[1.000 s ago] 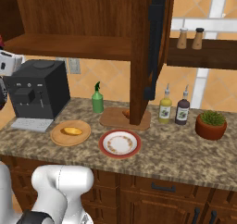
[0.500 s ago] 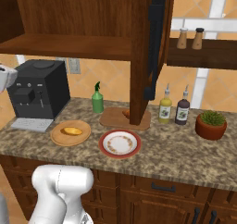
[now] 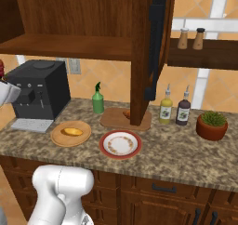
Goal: From the different types of pastries on the counter, select a croissant and place it on the cutting board. Then retrieve a jar of jam from the cabinet and place it alongside the croissant on the cutting board.
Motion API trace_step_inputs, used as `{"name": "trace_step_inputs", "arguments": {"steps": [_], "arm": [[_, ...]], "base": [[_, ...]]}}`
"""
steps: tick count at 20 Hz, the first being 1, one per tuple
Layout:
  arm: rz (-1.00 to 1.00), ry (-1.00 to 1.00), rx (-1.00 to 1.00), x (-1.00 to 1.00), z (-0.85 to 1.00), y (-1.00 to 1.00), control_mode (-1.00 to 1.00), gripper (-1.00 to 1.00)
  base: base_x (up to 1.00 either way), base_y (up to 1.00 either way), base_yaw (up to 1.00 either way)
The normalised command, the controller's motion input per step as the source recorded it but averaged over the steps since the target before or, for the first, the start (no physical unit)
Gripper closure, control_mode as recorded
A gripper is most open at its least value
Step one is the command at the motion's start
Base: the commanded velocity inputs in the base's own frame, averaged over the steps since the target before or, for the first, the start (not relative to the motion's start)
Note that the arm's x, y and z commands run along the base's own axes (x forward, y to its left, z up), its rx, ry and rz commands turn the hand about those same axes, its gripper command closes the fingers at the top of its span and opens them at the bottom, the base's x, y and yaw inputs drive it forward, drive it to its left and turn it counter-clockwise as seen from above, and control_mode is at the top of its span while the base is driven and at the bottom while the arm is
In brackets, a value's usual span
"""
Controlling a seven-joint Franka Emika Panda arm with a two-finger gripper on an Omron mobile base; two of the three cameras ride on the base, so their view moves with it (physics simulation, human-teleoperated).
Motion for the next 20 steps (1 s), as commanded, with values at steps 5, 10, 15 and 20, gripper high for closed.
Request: {"name": "trace_step_inputs", "arguments": {"steps": [5, 10, 15, 20], "arm": [[-0.05, 0.13, -0.03, -0.51, -0.28, -0.43, -1.00, 1.00], [0.00, 0.34, -0.16, 0.82, -0.50, -0.01, -1.00, 1.00], [-0.07, 0.18, -0.29, 0.96, -0.48, -0.01, -1.00, 1.00], [-0.08, 0.00, -0.36, 0.73, -0.67, 0.00, -1.00, 1.00]], "base": [[0.00, 0.00, 0.00], [0.00, 0.00, 0.00], [0.00, 0.00, 0.00], [0.00, 0.00, 0.00]]}}
